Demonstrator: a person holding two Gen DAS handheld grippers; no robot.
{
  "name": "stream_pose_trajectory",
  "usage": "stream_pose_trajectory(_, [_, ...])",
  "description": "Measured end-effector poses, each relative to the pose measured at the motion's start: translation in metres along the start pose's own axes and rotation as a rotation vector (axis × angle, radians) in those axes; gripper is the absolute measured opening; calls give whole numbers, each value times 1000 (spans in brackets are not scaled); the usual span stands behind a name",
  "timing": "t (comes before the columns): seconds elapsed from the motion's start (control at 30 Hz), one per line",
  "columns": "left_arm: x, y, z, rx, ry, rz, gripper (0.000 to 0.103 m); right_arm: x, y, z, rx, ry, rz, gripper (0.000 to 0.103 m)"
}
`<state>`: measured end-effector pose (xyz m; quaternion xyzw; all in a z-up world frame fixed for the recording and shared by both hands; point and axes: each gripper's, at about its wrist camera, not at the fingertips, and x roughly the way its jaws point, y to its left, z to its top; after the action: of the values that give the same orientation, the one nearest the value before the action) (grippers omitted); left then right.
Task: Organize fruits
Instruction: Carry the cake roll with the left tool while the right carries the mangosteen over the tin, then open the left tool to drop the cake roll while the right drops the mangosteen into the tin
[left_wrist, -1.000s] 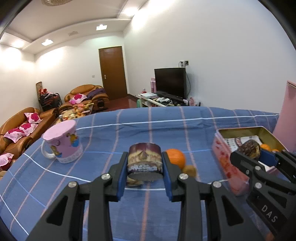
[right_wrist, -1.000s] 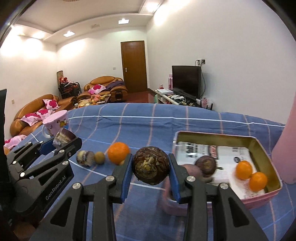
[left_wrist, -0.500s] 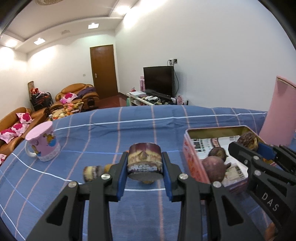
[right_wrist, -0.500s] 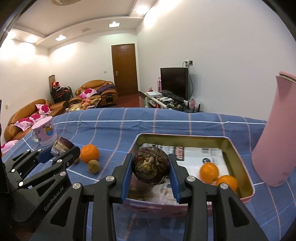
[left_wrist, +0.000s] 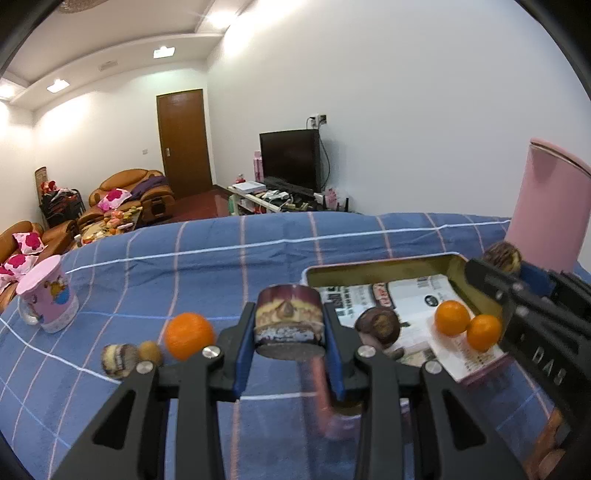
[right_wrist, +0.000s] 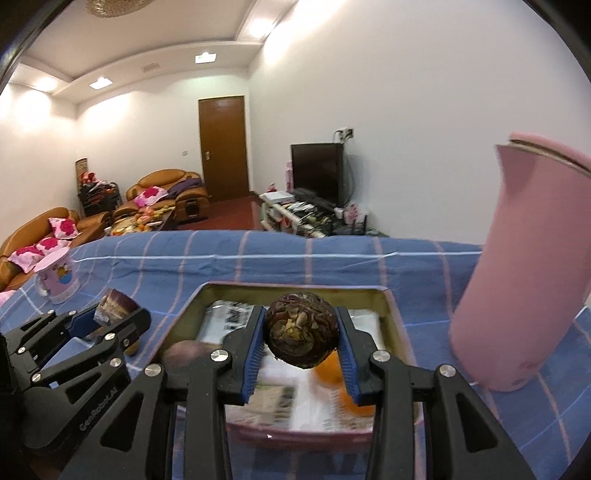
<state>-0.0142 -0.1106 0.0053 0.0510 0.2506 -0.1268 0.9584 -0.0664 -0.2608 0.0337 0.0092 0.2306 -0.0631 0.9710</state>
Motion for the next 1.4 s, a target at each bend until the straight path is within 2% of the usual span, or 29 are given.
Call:
stream_pose_trajectory(0.27, [14,-23,11,8,8,-31,36,4,-42,4,65,2,-71,39])
stream_pose_trajectory(0.53, [28,-46,18,24,27,-58,36,14,-58,8,93,30,-91,39])
stream_pose_trajectory(0.83, [38,-45,18,22,85,-94,36,39,-42,0,45,141,-15,39])
stream_pose_trajectory(1.0, [43,-46,17,18,118,-108,36,43,-30,-2,3,164,29,39])
stream_pose_trajectory(1.27, [47,-42,15,-3,140,-111,36,54,-34,-7,44,214,120,39])
stream_pose_trajectory(1.4, [46,-42,15,1,138,-103,39,59,-39,-9,100,234,170,41])
